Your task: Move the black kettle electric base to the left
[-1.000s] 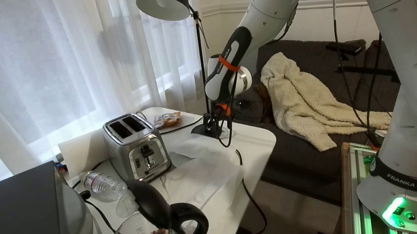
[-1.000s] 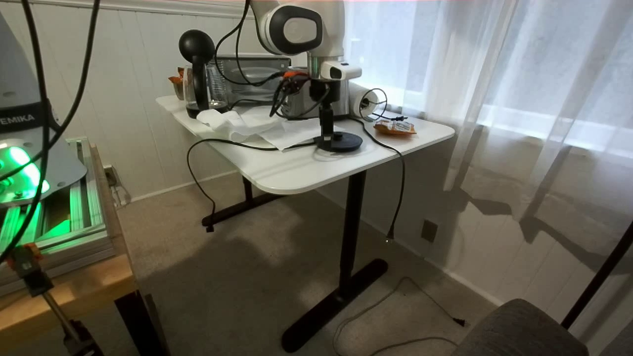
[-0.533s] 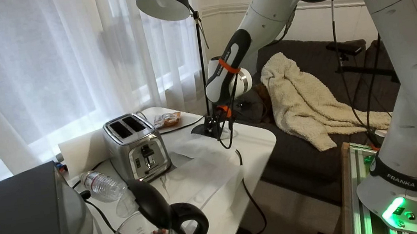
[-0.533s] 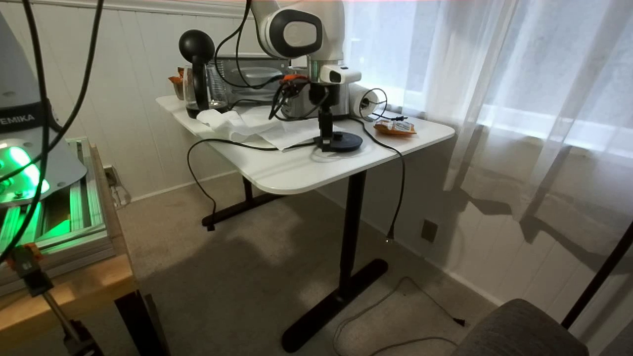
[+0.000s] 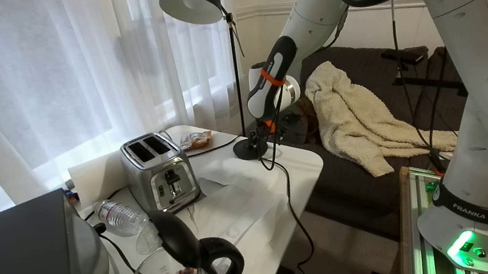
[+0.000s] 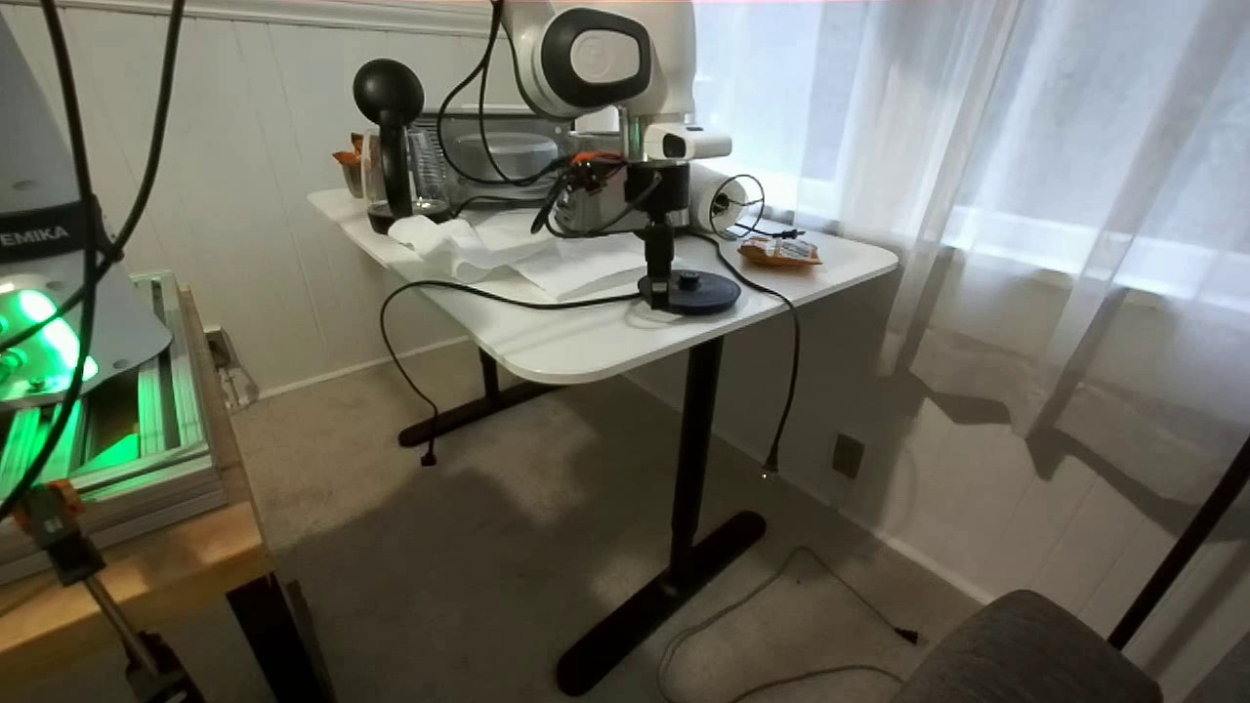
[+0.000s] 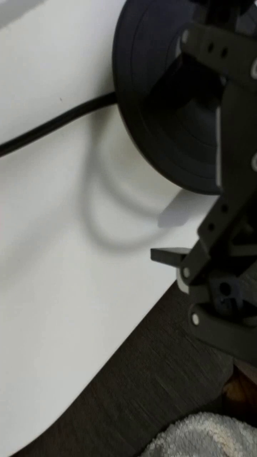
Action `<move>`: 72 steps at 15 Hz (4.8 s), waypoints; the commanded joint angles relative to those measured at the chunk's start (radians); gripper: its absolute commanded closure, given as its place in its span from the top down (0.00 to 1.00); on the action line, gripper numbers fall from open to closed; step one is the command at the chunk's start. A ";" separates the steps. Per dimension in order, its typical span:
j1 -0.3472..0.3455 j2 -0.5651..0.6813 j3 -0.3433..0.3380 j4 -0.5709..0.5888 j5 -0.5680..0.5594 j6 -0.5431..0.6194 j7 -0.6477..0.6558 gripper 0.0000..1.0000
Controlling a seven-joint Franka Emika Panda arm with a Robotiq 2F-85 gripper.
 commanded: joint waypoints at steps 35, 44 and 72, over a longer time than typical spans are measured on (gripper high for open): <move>-0.017 -0.004 0.076 -0.019 -0.058 -0.019 -0.173 0.69; -0.033 0.011 0.112 -0.011 -0.056 0.022 -0.229 0.45; 0.257 -0.397 -0.085 -0.383 -0.514 0.227 -0.136 0.02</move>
